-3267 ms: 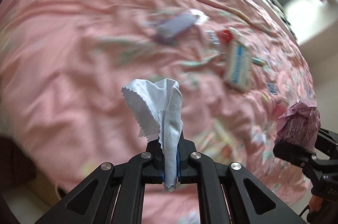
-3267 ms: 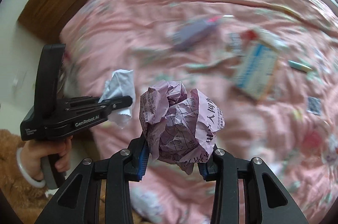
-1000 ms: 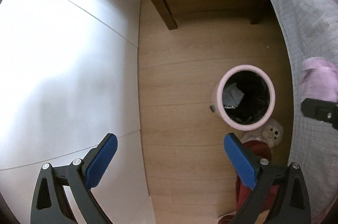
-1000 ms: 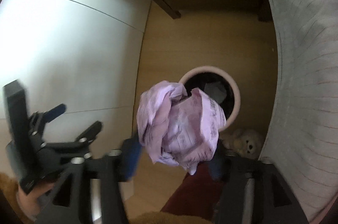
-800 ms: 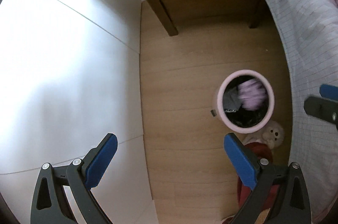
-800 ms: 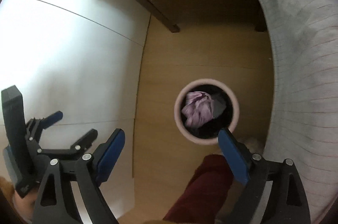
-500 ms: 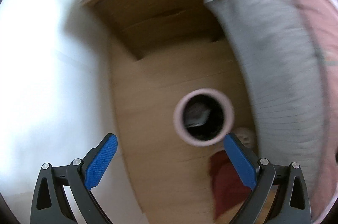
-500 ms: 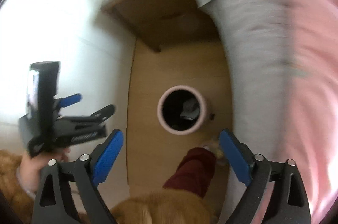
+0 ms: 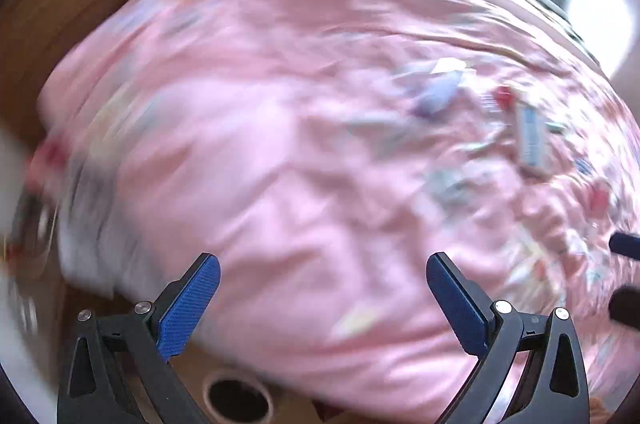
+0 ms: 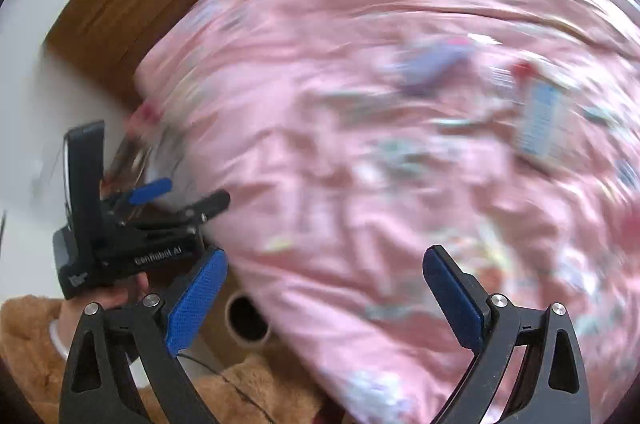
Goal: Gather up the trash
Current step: 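Move both tools back over the bed toward the purple box, then grasp the purple OVO LOOK box with the left gripper while the right grasps the white-blue medicine box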
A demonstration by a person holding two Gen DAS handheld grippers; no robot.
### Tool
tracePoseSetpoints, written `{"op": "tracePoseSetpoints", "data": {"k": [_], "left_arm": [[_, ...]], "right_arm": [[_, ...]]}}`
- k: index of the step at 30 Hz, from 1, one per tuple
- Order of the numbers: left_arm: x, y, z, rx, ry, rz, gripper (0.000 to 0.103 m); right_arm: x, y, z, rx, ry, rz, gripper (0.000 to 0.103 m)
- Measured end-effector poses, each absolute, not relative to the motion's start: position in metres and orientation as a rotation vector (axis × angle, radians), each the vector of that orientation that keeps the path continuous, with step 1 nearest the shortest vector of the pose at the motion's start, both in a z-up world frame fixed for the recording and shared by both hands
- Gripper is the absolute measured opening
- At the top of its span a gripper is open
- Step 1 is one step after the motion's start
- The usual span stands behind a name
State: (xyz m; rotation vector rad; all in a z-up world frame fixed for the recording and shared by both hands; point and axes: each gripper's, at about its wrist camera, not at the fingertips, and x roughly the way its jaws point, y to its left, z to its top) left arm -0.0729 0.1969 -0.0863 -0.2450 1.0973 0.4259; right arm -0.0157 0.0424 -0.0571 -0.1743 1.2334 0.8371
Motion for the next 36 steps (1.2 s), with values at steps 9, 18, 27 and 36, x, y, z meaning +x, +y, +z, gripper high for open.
{"op": "tracePoseSetpoints", "data": {"k": [9, 18, 27, 36], "left_arm": [[0.117, 0.18, -0.101, -0.11, 1.184, 0.21, 0.103], [0.193, 0.169, -0.175, -0.02, 1.332, 0.173, 0.103], [0.228, 0.167, -0.214, 0.005, 1.36, 0.192, 0.103], [0.239, 0.168, -0.238, -0.025, 1.387, 0.143, 0.081]], "right_arm": [[0.043, -0.053, -0.056, 0.105, 1.235, 0.52, 0.098], [0.087, -0.088, -0.086, 0.241, 1.302, 0.439, 0.098], [0.14, -0.09, -0.112, 0.24, 1.352, 0.454, 0.098], [0.155, -0.088, -0.137, 0.252, 1.417, 0.433, 0.098]]}}
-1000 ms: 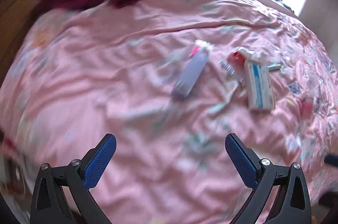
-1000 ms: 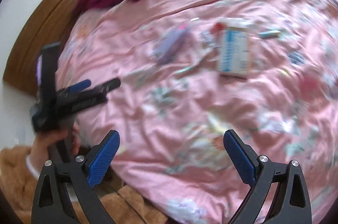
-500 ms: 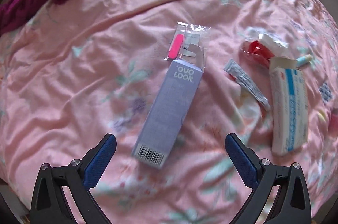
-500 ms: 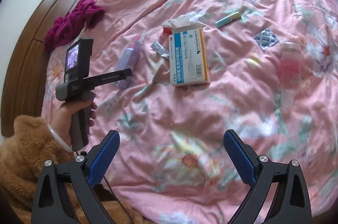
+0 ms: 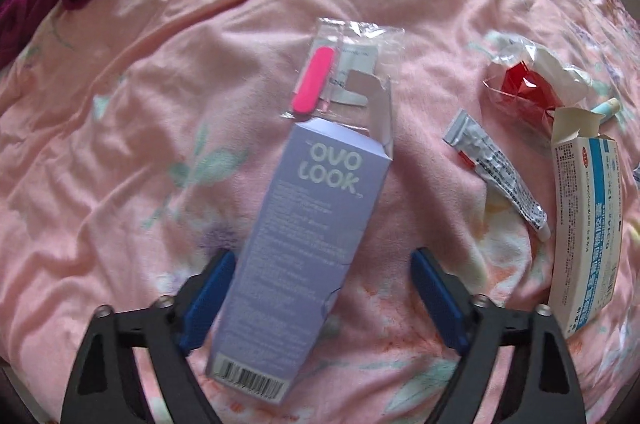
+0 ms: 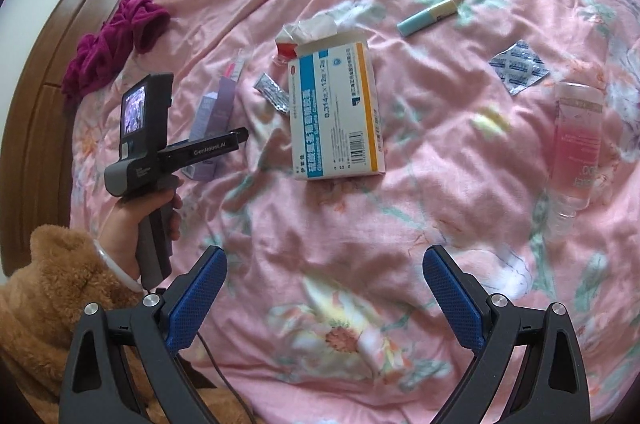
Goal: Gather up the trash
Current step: 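Grasp the purple OVO LOOK box with the left gripper while the right grasps the white-blue medicine box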
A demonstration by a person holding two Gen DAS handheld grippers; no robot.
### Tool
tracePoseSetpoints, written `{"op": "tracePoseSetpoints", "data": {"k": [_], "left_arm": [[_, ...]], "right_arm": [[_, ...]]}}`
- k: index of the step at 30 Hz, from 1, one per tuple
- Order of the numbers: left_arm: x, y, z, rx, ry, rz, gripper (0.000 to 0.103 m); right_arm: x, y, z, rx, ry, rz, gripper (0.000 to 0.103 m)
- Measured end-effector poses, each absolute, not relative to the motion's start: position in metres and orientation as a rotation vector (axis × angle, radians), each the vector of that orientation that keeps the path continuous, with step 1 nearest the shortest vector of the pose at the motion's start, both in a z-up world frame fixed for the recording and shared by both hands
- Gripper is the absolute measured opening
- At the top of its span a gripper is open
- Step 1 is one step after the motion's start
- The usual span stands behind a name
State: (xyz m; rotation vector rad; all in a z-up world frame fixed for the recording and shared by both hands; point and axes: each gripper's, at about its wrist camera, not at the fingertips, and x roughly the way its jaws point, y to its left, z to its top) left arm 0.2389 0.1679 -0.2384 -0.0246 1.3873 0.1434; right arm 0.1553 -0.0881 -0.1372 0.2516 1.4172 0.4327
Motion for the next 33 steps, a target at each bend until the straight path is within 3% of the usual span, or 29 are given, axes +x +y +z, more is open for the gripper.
{"op": "tracePoseSetpoints", "data": {"k": [2, 3, 17, 25, 33], "left_arm": [[0.24, 0.168, -0.243, -0.025, 1.402, 0.145, 0.063], [0.24, 0.17, -0.247, -0.023, 1.419, 0.154, 0.049], [0.181, 0.193, -0.206, -0.281, 1.376, 0.229, 0.047], [0.142, 0.189, -0.19, -0.313, 1.366, 0.264, 0.047], [0.152, 0.189, -0.192, -0.307, 1.358, 0.251, 0.047]], "right_arm": [[0.158, -0.084, -0.139, 0.243, 1.424, 0.44, 0.098], [0.159, -0.081, -0.14, 0.235, 1.427, 0.444, 0.098], [0.197, -0.056, -0.153, 0.099, 1.397, 0.434, 0.098], [0.253, -0.032, -0.187, 0.1, 1.436, 0.376, 0.098], [0.272, -0.023, -0.221, 0.051, 1.479, 0.308, 0.098]]}}
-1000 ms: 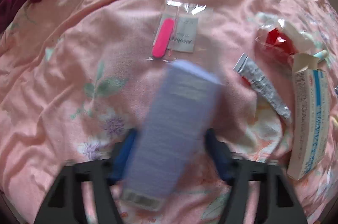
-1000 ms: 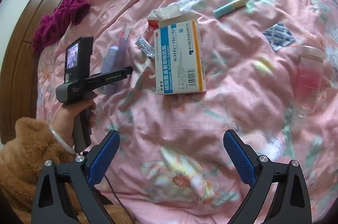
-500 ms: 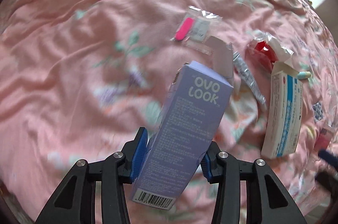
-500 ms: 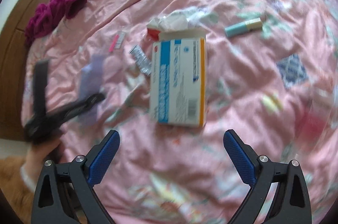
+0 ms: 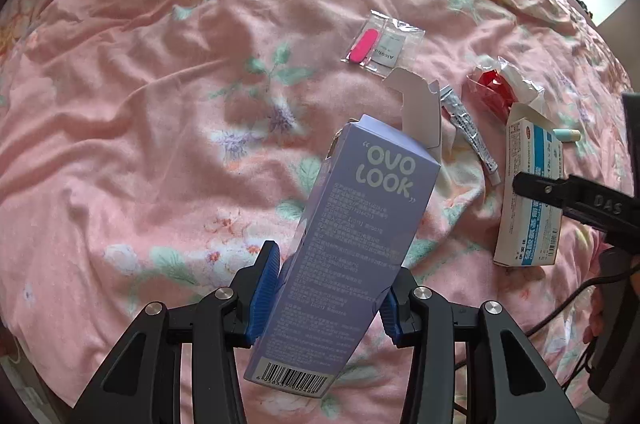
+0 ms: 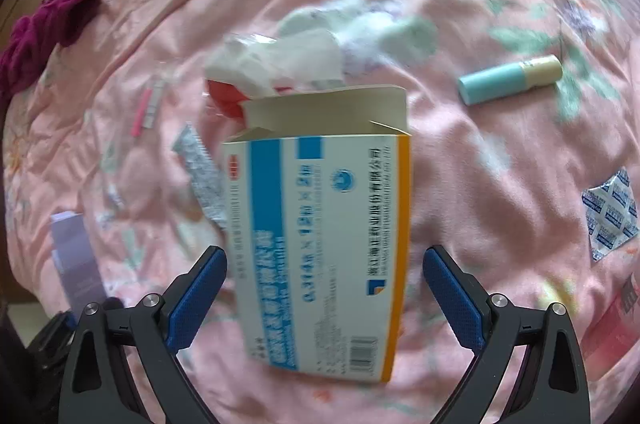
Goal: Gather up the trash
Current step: 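Grasp the purple OVO LOOK box with the left gripper while the right grasps the white-blue medicine box, then carry the purple box and medicine box in both grippers over the bin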
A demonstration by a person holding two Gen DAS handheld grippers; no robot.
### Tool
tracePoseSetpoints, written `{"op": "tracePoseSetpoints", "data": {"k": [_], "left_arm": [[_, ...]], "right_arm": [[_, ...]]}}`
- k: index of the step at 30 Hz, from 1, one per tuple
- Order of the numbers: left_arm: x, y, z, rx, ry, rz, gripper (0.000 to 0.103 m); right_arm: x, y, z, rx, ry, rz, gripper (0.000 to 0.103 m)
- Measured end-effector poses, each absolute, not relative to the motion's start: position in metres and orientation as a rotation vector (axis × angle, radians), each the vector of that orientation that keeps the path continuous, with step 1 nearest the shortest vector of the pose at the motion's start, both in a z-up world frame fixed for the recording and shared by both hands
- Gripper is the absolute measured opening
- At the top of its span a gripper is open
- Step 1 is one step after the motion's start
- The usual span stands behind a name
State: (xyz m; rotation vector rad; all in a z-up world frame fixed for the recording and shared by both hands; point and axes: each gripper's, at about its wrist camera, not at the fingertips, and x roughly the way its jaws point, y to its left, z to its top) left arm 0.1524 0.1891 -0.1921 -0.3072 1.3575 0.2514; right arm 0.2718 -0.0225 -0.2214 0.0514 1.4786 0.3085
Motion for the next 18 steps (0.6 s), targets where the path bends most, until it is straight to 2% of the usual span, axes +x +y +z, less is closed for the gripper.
{"op": "tracePoseSetpoints", "data": {"k": [7, 9, 18], "left_arm": [[0.148, 0.188, -0.194, -0.322, 1.361, 0.236, 0.047], [0.147, 0.185, -0.195, -0.322, 1.363, 0.23, 0.047], [0.146, 0.177, -0.191, -0.307, 1.353, 0.217, 0.047]], "right_arm": [[0.273, -0.013, -0.246, -0.038, 1.529, 0.314, 0.098], [0.272, -0.01, -0.245, -0.099, 1.516, 0.313, 0.082], [0.239, -0.028, -0.205, -0.124, 1.427, 0.345, 0.08]]}}
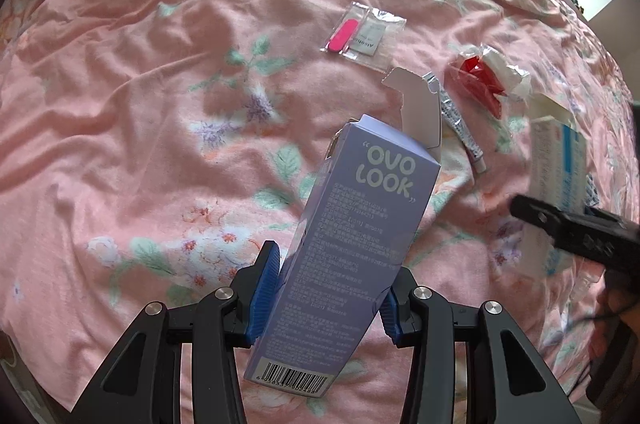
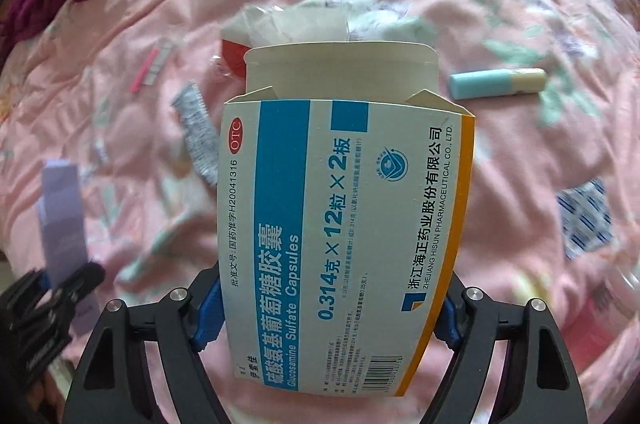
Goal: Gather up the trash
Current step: 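Carry the purple box and medicine box in both grippers over the bin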
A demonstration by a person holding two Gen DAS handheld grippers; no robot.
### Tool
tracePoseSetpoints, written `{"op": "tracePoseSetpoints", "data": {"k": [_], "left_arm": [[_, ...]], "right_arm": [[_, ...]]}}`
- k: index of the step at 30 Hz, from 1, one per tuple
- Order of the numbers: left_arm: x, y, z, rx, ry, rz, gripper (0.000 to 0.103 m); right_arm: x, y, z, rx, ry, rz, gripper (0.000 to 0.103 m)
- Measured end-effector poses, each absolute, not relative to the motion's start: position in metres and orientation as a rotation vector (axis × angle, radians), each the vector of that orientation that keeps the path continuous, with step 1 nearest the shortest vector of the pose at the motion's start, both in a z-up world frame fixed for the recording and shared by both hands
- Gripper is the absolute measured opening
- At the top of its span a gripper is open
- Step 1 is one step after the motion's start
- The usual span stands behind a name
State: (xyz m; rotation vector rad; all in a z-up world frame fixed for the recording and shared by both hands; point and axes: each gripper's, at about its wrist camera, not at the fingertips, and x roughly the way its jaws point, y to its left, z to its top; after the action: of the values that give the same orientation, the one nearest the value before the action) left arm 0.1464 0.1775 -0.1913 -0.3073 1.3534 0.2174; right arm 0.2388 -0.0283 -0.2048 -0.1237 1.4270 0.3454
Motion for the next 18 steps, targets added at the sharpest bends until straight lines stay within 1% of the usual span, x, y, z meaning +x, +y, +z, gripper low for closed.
{"op": "tracePoseSetpoints", "data": {"k": [6, 10, 12, 18], "left_arm": [[0.134, 0.175, -0.176, -0.306, 1.321, 0.22, 0.047], [0.11, 0.18, -0.162, -0.329, 1.295, 0.263, 0.047], [0.09, 0.183, -0.15, -0.329, 1.276, 0.303, 0.047], [0.0, 0.209, -0.115, -0.408, 1.21, 0.485, 0.047]], "right_arm": [[0.209, -0.033, -0.157, -0.155, 1.384, 0.436, 0.08], [0.179, -0.019, -0.115, -0.236, 1.312, 0.532, 0.08], [0.168, -0.007, -0.098, -0.274, 1.274, 0.58, 0.08], [0.107, 0.038, -0.046, -0.356, 1.164, 0.77, 0.08]]}}
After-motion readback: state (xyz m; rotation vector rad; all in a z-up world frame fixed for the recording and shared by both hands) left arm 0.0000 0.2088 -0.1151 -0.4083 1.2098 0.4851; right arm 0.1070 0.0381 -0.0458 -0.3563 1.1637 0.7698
